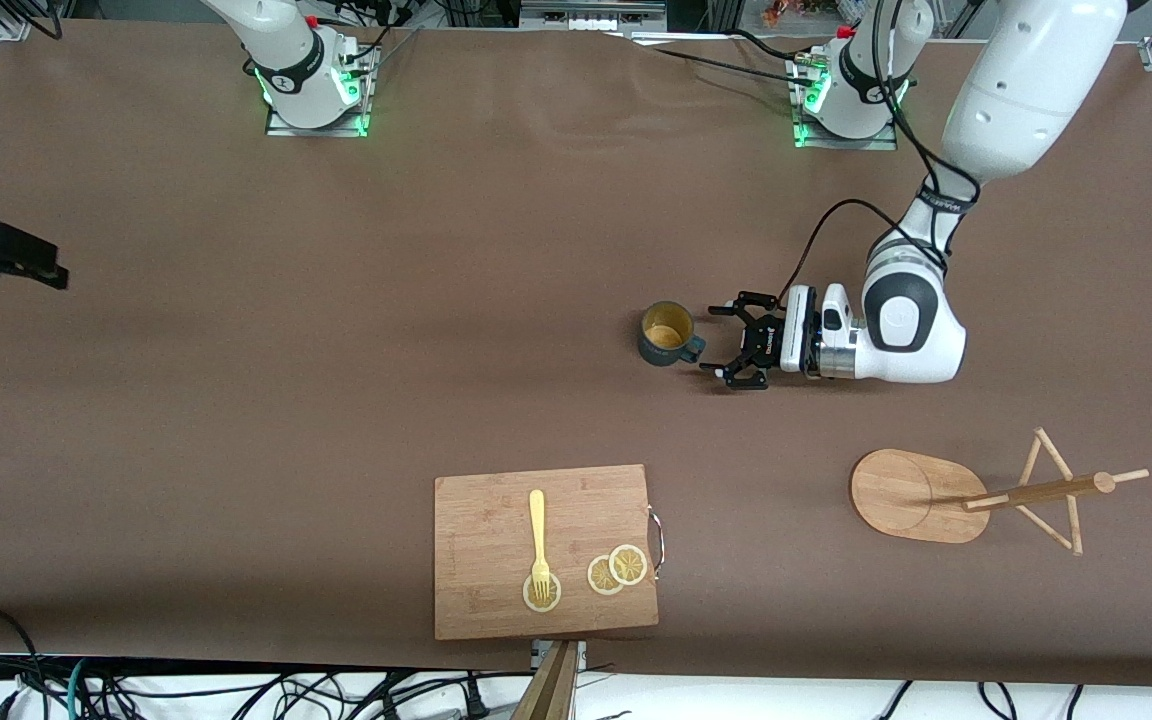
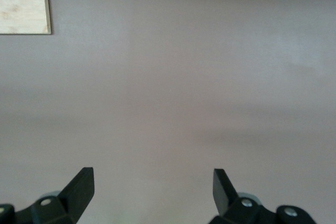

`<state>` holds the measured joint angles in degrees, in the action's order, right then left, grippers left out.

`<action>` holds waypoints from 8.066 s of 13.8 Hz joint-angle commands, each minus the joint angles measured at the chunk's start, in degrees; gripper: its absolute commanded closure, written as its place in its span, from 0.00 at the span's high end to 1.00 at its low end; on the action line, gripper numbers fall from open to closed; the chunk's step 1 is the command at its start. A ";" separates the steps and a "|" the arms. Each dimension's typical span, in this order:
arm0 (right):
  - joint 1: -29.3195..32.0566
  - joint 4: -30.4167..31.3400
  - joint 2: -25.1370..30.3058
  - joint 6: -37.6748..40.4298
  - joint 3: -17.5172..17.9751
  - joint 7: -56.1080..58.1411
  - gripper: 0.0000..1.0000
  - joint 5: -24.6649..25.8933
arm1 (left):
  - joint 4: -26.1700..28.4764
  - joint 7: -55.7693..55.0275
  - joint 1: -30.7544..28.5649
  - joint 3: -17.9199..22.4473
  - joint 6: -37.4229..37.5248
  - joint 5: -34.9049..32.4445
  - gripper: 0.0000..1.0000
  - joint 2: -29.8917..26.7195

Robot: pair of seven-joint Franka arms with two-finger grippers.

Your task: Pass cup and hang on rack

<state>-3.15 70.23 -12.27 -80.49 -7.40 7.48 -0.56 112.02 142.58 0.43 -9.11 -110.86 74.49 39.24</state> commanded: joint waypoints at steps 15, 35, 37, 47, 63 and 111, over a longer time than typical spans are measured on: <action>2.80 12.66 7.79 -2.57 4.32 -2.91 1.00 0.91 | -3.04 9.03 -0.34 -0.29 4.15 8.83 0.05 7.52; 2.71 10.55 6.65 -2.57 4.32 -3.17 1.00 0.64 | 6.71 -42.45 -25.03 1.46 13.21 7.86 0.00 -5.67; 2.71 10.55 6.65 -2.57 4.32 -3.17 1.00 0.64 | 6.98 -45.27 -29.15 1.56 14.26 6.29 0.00 -5.41; 2.62 10.55 6.56 -2.65 4.50 -3.26 1.00 0.64 | 5.22 -83.23 -37.60 1.82 18.49 2.32 0.01 -9.53; 2.88 10.55 6.56 -2.57 4.15 -3.35 1.00 0.56 | -23.33 -125.61 -39.72 1.73 28.69 -8.49 0.05 1.62; 2.88 10.28 6.12 -3.09 4.15 -2.65 1.00 1.61 | -27.21 -144.25 2.56 2.17 23.24 -77.04 1.00 -34.32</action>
<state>-0.79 81.47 -5.69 -83.86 -3.60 3.72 0.25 86.91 -1.43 2.17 -7.90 -88.64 -1.57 3.13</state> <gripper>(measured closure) 0.000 0.000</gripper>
